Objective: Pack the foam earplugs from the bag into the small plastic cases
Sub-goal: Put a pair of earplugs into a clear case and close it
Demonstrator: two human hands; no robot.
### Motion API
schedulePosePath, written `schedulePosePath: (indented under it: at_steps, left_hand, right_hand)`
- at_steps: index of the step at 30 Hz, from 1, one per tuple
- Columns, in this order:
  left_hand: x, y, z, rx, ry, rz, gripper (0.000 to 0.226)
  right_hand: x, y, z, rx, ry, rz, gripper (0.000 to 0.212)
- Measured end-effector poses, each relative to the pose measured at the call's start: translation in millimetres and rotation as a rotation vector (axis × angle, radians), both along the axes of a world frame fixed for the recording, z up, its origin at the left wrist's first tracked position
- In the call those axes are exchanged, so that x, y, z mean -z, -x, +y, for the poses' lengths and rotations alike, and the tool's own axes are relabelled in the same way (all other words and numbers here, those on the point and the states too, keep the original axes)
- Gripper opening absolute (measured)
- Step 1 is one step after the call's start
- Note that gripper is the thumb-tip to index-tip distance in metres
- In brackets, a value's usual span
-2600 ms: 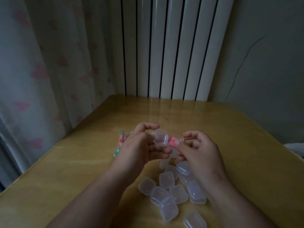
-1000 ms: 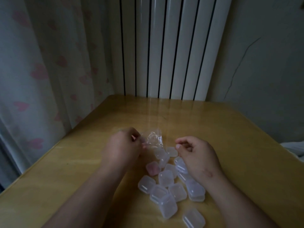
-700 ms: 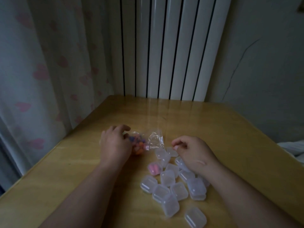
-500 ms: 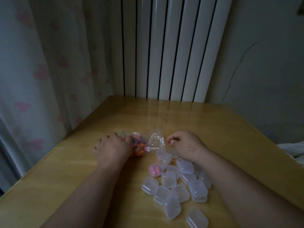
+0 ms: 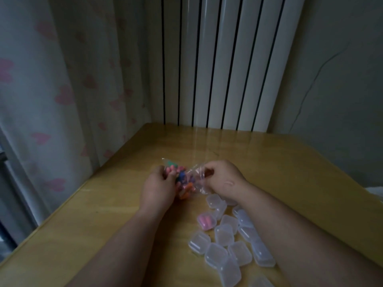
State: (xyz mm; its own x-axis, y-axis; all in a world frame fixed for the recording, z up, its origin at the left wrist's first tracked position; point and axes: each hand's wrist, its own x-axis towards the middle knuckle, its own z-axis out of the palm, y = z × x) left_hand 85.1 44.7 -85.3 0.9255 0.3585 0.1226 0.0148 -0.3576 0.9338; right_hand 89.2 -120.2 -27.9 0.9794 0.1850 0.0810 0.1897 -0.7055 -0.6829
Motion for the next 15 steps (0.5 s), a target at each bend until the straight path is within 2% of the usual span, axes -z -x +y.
schedulePosePath:
  at_steps: [3, 6, 9, 10, 13, 15]
  left_hand:
    - [5, -3, 1, 0.010, 0.015, -0.015, 0.022]
    - [0, 0, 0, -0.006, 0.056, -0.023, 0.022]
    - [0, -1, 0, -0.010, 0.100, -0.013, 0.024]
    - [2, -3, 1, 0.002, 0.135, -0.004, 0.026]
    - [11, -10, 3, 0.016, 0.181, -0.005, 0.034]
    - [10, -8, 2, 0.023, 0.142, 0.000, 0.030]
  right_hand:
    - [4, -1, 0, 0.007, -0.043, 0.032, 0.013]
    - [6, 1, 1, 0.013, -0.207, 0.069, 0.008]
    - [10, -5, 6, 0.097, -0.406, 0.145, 0.029]
    - [13, -8, 7, 0.107, -0.448, 0.157, 0.030]
    - [14, -10, 10, 0.105, -0.444, 0.123, 0.023]
    - [13, -9, 9, 0.085, -0.382, 0.116, 0.026]
